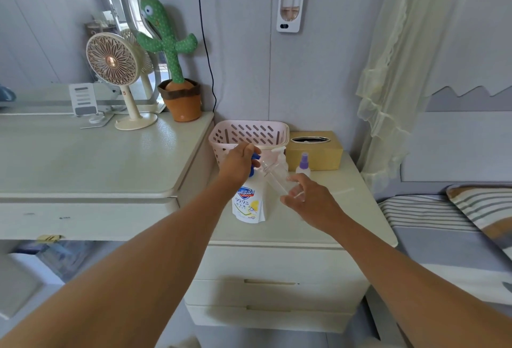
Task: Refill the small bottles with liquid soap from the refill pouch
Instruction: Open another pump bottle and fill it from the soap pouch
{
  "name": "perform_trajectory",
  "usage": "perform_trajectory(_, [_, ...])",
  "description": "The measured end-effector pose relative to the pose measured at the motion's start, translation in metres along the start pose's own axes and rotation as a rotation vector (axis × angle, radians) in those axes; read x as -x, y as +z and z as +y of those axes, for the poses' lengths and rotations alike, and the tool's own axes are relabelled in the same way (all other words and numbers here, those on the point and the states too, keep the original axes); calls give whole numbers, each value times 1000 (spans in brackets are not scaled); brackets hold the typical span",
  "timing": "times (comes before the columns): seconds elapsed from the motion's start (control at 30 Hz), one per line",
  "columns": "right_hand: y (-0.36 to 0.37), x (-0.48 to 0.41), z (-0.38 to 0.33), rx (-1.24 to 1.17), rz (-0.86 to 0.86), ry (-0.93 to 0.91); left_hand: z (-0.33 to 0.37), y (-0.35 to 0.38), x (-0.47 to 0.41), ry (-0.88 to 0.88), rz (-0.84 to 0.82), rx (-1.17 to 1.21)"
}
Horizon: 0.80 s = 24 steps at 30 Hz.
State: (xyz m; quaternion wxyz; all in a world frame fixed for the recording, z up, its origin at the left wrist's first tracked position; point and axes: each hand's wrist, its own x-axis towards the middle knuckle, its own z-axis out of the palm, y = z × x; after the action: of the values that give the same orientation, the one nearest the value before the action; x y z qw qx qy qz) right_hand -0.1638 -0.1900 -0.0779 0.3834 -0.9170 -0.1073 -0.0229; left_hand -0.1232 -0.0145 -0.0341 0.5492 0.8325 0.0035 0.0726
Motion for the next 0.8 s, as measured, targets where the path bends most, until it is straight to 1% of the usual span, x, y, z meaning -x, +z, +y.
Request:
perform_trajectory(0.23, [-5, 3, 0, 22, 11, -40, 1, 8, 10, 35, -2, -74])
perform_trajectory(0.3, [-7, 3, 2, 28, 14, -68, 2, 8, 7, 15, -12, -111])
perform_trajectory(0.43, [-12, 2, 5, 35, -1, -95, 12, -2, -5, -66, -18, -91])
perform_trajectory(0.53, [-10, -2, 7, 22, -13, -97, 20, -5, -25, -132, -29, -253])
perform_trajectory(0.57, [-9, -3, 7, 19, -18, -97, 23, -4, -27, -126, -19, -355])
perform_trajectory(0.63, [-7, -5, 8, 16, -19, -99, 29, 0, -33, -118, -80, -460])
perform_trajectory(0.73, [-4, -7, 11, -3, -17, -107, 29, 8, -36, -124, -145, -494])
perform_trajectory(0.77, [-4, -6, 13, -9, -18, -111, 26, 10, -37, -118, -149, -552])
perform_trajectory(0.8, [-4, -6, 14, -15, -17, -117, 27, 11, -37, -112, -154, -551])
